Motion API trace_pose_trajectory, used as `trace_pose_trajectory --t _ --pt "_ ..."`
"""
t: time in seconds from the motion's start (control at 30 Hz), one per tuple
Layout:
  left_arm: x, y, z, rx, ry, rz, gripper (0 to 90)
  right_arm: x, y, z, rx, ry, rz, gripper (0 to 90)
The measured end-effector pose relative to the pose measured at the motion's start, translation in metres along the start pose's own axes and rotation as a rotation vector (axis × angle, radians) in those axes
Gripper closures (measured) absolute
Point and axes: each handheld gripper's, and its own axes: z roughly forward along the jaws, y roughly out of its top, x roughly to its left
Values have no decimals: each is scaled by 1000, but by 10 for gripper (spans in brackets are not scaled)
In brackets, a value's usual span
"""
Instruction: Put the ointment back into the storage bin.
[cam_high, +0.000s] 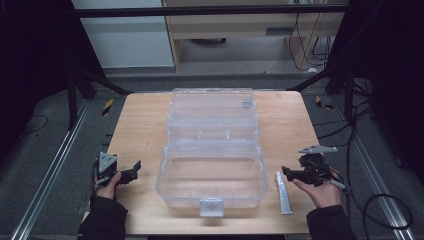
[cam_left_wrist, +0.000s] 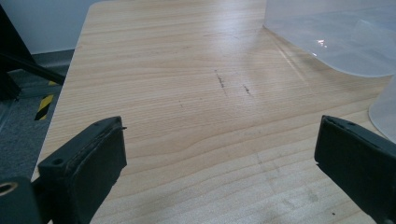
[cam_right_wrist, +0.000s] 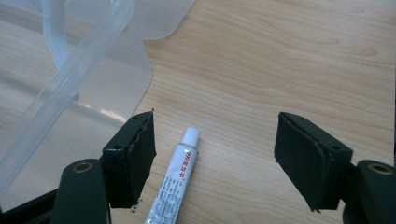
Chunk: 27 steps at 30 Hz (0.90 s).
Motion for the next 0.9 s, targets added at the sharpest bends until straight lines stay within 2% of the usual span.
trace_pose_trajectory --t 0.07,0.27,0.33,0.63,0.8,0.9 --pt "0 0 0 0 0 0 16 2 2 0 28 2 -5 302" --pt "0 0 0 2 0 3 16 6 6 1 61 12 -8 315" --pt "0 0 0 2 0 3 16 9 9 2 88 30 9 327" --pt "0 0 0 2 0 4 16 16 13 10 157 37 10 351" --pt "0 0 0 0 -1 0 16 21 13 18 222 39 -2 386" --pt "0 0 0 0 -1 0 16 23 11 26 266 45 8 415"
